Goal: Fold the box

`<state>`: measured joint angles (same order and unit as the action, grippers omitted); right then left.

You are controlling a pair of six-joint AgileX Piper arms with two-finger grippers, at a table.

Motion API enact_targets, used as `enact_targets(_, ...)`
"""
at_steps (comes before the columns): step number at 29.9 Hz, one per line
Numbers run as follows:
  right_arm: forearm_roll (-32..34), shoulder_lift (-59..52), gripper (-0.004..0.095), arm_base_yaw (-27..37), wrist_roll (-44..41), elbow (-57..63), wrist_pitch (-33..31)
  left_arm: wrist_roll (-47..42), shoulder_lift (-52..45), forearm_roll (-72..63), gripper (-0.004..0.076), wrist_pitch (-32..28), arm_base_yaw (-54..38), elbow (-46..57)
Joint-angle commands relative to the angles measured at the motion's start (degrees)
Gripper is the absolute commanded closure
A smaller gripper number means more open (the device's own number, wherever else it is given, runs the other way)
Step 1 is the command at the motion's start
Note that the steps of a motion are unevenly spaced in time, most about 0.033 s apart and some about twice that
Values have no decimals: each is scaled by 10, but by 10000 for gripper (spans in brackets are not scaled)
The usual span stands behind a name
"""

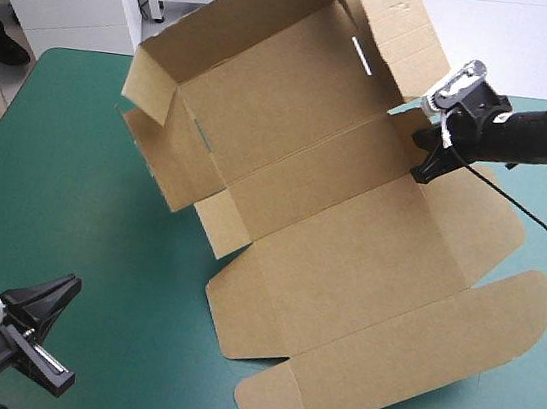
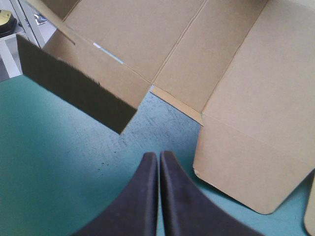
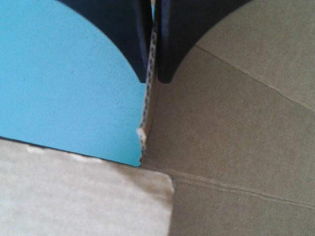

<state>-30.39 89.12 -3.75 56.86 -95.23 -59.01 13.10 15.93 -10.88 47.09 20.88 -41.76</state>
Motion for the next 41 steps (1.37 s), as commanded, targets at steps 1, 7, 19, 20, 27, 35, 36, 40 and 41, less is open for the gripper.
enact_targets(1,24,-4,928,-45,46,-47,10,0,8,-9,731,-43,4,-18)
enact_targets(7,93,42,928,-120,126,-86,1,0,8,-11,731,-43,4,-18)
enact_targets(19,107,121,928,-193,240,-107,15,0,8,-11,731,-42,4,-18)
enact_targets(20,107,126,928,-197,240,-107,14,0,8,-11,731,-42,4,-18)
enact_targets(27,105,151,928,-212,209,-107,15,0,8,-11,731,-35,4,-18)
enact_targets(35,106,175,928,-212,154,-107,20,0,8,-11,731,-35,4,-18)
enact_targets(36,107,179,928,-212,154,-107,20,0,8,-11,731,-35,4,-18)
enact_targets(40,107,185,928,-212,144,-107,30,0,8,-11,731,-31,4,-18)
enact_targets(41,107,189,927,-212,144,-107,33,0,8,-11,731,-30,4,-18)
